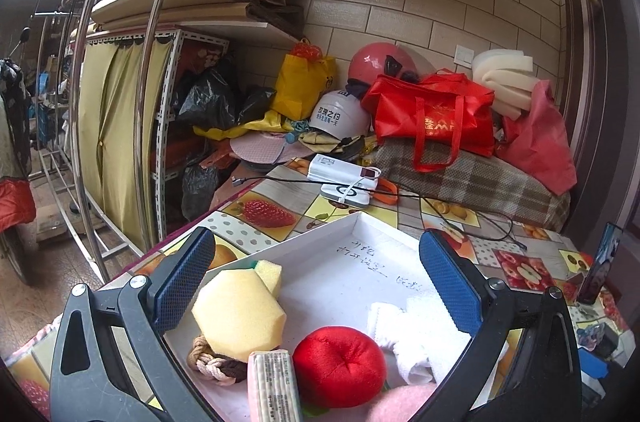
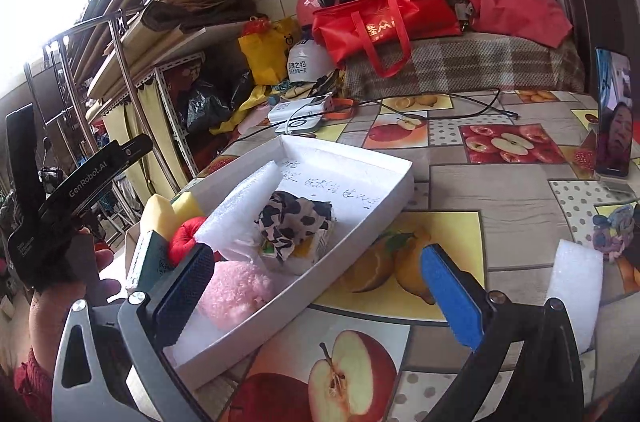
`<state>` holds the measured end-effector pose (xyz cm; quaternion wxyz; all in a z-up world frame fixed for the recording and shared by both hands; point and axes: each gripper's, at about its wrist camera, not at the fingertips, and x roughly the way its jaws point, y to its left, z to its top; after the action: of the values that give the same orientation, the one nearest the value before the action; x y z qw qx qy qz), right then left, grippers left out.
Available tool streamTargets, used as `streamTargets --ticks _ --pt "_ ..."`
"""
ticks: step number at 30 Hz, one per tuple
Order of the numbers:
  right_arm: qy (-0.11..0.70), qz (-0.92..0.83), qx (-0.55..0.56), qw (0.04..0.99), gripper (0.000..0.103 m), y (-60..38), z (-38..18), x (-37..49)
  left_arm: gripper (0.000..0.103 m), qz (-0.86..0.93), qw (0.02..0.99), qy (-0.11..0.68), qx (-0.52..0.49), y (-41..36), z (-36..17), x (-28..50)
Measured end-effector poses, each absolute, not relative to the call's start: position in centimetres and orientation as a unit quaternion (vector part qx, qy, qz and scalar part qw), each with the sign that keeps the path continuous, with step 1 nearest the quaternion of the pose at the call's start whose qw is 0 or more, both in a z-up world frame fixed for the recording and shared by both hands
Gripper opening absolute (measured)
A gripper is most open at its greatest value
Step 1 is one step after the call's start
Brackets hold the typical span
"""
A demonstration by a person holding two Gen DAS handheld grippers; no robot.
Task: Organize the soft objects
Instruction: 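Move right gripper to the grey knotted rope toy while left gripper approaches the white foam block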
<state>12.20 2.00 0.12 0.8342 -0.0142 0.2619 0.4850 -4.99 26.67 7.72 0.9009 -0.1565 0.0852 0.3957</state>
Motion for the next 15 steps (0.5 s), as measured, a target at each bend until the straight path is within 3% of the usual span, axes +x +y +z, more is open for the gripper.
streamTargets --ticks 6,10,15 --pt "0.246 0.396 0.01 0.884 0.103 -5.7 0.2 17.6 0.103 0.269 0.946 0.106 -0.144 21.5 8.4 -1.9" --pt "0.251 0.321 0.049 0.912 0.103 -11.0 -0.1 21.9 0.103 0.199 0.959 0.167 -0.117 17.0 7.0 2.1" --pt "0.275 0.345 0.123 0.889 0.103 -15.1 -1.3 24.3 0.103 0.173 0.957 0.22 -0.082 13.9 5.0 5.0"
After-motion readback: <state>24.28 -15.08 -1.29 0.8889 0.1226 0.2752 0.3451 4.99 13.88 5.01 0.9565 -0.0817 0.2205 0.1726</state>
